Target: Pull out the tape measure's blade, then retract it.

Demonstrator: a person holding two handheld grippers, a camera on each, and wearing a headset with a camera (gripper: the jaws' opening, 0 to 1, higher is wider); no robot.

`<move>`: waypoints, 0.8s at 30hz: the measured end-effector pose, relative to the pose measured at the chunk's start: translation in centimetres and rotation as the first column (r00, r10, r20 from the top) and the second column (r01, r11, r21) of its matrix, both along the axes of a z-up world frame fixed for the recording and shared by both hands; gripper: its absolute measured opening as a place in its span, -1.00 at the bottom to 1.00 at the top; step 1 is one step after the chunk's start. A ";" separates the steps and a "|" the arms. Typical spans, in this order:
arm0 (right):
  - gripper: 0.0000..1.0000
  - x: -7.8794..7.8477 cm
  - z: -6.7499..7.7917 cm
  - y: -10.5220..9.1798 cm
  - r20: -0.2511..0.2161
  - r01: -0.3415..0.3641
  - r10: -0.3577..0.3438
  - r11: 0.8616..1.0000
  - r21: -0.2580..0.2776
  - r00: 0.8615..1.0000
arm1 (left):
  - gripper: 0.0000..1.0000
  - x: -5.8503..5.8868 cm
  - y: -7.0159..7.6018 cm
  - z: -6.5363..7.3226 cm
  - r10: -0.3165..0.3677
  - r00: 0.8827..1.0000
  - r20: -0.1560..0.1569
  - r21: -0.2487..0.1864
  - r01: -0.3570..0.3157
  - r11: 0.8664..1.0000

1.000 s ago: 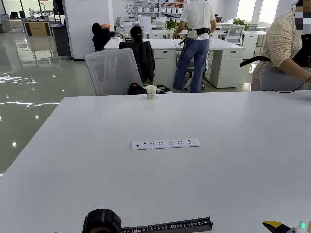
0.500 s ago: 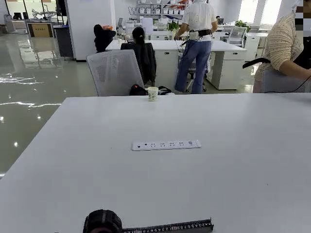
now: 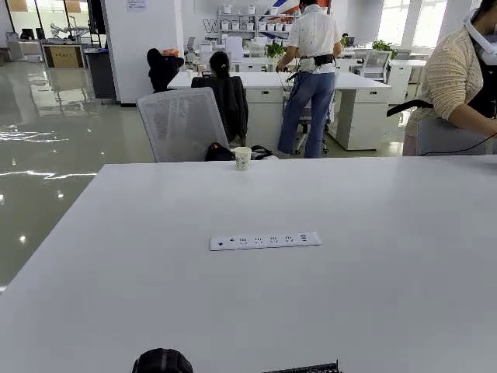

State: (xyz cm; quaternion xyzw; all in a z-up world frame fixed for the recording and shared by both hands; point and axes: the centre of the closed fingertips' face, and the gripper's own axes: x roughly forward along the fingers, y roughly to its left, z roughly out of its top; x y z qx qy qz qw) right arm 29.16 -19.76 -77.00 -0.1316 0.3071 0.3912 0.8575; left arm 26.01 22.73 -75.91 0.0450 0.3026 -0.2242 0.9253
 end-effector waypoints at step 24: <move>0.98 1.6 1.4 0.2 0.020 -0.012 0.013 1.000 -0.011 1.000 | 0.98 2.1 -4.8 2.7 -0.016 0.999 0.033 0.001 0.016 1.000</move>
